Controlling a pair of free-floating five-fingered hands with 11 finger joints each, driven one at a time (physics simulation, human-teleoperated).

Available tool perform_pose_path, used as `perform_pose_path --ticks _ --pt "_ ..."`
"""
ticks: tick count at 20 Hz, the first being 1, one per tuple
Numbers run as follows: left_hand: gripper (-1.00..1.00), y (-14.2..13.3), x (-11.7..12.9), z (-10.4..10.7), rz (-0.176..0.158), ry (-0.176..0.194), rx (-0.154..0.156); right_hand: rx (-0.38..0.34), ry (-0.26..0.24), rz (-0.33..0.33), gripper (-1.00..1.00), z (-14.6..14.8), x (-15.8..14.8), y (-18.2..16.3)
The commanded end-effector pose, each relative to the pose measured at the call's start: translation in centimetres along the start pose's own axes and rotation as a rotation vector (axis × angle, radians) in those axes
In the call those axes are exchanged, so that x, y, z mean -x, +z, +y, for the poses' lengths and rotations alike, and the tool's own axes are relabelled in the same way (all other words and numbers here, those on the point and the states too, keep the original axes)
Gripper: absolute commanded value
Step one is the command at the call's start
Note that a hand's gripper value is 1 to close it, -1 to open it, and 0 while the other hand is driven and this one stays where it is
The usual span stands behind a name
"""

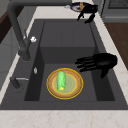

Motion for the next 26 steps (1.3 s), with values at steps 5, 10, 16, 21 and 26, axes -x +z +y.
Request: perform_pose_path --ticks 5,10,16,21,26 --pt "-1.0 0.0 0.5 0.5 0.002 0.066 0.0 0.0 0.0 0.0 0.0 0.0 0.0 0.0" --pt "-1.0 0.0 0.4 0.6 0.001 0.047 0.0 0.0 0.0 0.0 0.0 0.0 0.0 0.0" --pt "-1.0 0.6 0.0 0.8 0.003 0.056 -0.014 0.0 0.0 0.0 0.0 0.0 0.0 0.0" --pt "-1.0 0.9 -0.2 2.0 0.007 0.082 -0.014 0.0 0.0 0.0 0.0 0.0 0.0 0.0" --pt "-1.0 1.5 -0.3 2.9 0.001 0.141 -0.01 0.0 0.0 0.0 0.0 0.0 0.0 0.0"
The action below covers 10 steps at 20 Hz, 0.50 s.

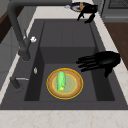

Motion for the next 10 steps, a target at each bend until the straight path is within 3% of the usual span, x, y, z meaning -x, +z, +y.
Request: perform_pose_path --ticks 1,5,10 --pt "-1.0 0.7 0.0 0.4 0.002 0.08 -0.011 0.0 0.0 0.0 0.0 0.0 0.0 0.0" --pt "-1.0 2.0 -0.1 0.4 0.001 0.103 -0.013 0.0 0.0 0.0 0.0 0.0 0.0 0.0" --pt "-1.0 4.0 -0.1 0.5 -0.001 0.163 -0.017 0.0 0.0 0.0 0.0 0.0 0.0 0.0"
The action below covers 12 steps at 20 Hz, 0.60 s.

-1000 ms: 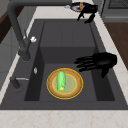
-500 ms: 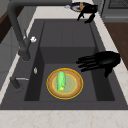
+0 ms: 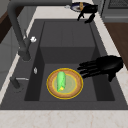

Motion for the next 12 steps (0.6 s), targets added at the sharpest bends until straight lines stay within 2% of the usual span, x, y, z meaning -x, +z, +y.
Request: perform_pose_path --ticks 1,3,7,10,12 --pt "-1.0 1.5 0.1 0.1 0.0 0.092 -0.019 0.0 0.0 0.0 0.0 0.0 0.0 0.0" --pt "-1.0 1.4 0.8 0.3 0.0 0.095 -0.015 0.0 0.0 0.0 0.0 0.0 0.0 0.0" --pt "-1.0 0.0 2.1 0.5 0.013 0.071 0.014 0.0 0.0 0.0 0.0 0.0 0.0 0.0" --pt "-1.0 -0.6 2.9 0.6 0.02 0.075 0.006 0.0 0.0 0.0 0.0 0.0 0.0 0.0" --pt "-1.0 -1.0 2.9 0.5 0.018 0.056 0.011 0.0 0.0 0.0 0.0 0.0 0.0 0.0"
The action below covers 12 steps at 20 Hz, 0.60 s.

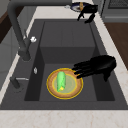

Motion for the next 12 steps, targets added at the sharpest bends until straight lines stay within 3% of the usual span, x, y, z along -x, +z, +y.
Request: perform_pose_path --ticks 1,2,4,6,12 --pt "-1.0 -0.8 0.0 0.0 0.011 0.0 0.014 0.0 0.0 0.0 0.0 0.0 0.0 0.0" --pt "-1.0 -0.3 0.1 0.0 0.0 0.0 0.0 0.0 0.0 0.0 0.0 0.0 0.0 0.0" --pt "-1.0 -0.6 0.6 -0.1 -0.001 0.009 0.0 0.0 0.0 0.0 0.0 0.0 0.0 0.0" --pt "-1.0 -1.7 2.2 -0.1 0.002 0.043 0.005 0.0 0.0 0.0 0.0 0.0 0.0 0.0" --pt "-1.0 -3.9 5.4 -1.7 0.01 0.067 0.007 0.0 0.0 0.0 0.0 0.0 0.0 0.0"
